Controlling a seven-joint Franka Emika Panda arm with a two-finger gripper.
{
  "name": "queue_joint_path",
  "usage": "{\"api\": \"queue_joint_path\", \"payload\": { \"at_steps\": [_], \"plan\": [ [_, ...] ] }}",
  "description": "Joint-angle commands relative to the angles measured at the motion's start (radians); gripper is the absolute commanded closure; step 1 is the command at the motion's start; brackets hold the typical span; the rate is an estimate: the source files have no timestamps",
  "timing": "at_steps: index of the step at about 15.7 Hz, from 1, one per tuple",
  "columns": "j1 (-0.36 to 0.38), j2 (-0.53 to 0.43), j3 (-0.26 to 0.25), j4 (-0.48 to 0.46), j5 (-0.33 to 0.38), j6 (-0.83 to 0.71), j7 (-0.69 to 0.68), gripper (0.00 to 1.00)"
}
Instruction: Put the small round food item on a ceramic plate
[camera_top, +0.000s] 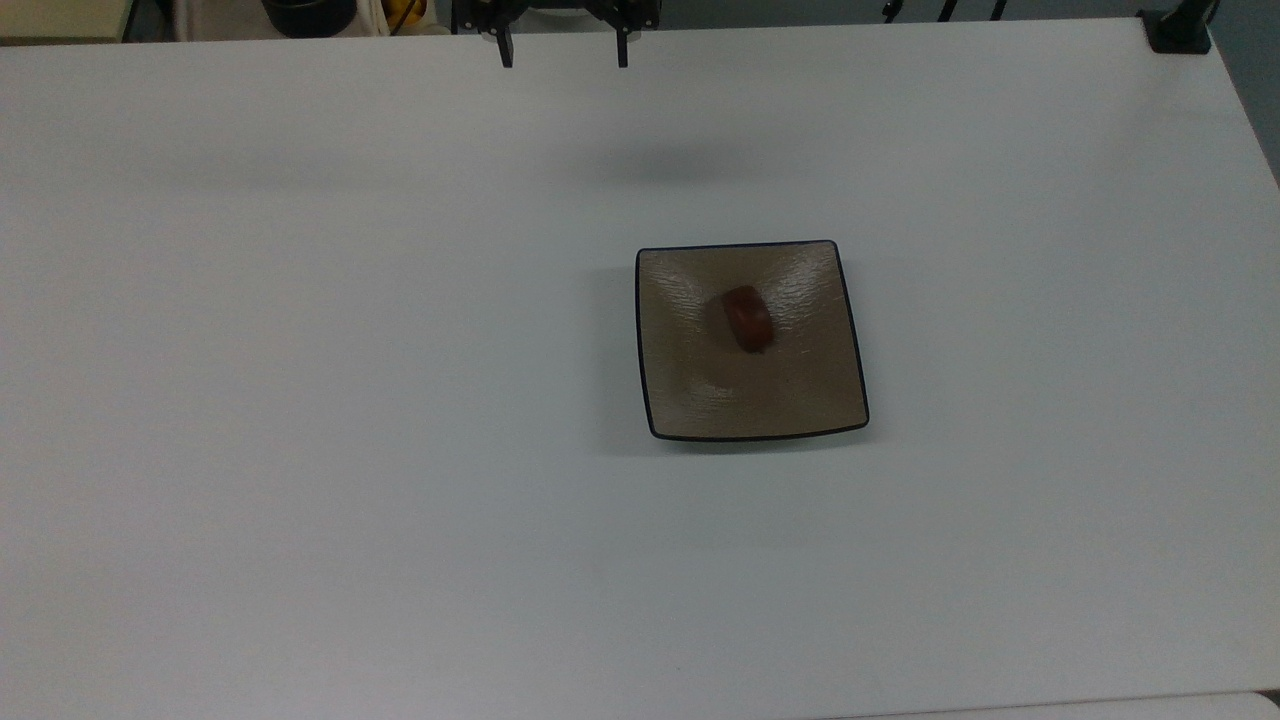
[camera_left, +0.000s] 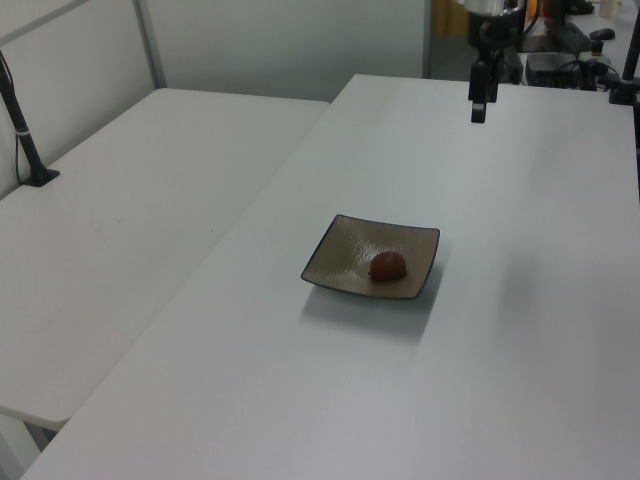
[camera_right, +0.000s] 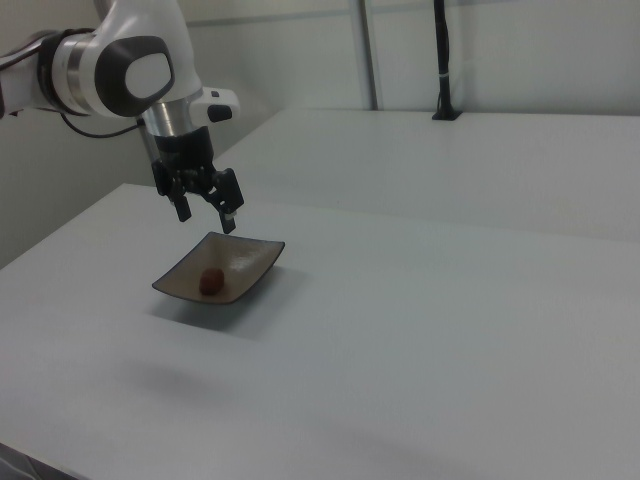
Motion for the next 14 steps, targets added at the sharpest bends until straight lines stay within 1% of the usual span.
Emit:
{"api": "queue_joint_path", "payload": {
  "at_steps": [1,6,8,10,14],
  "plan": [
    [-0.022,-0.02,-0.007,-0.025,0.052,0.004,-0.021,0.0],
    [-0.021,-0.015,-0.006,-0.023,0.051,0.01,-0.015,0.0],
    [-0.021,-0.015,-0.003,-0.023,0.04,0.004,-0.022,0.0],
    [-0.014,-0.015,0.005,-0.025,0.002,0.002,-0.015,0.0],
    [-0.016,-0.017,0.005,-0.025,-0.003,0.002,-0.013,0.0]
  ]
}}
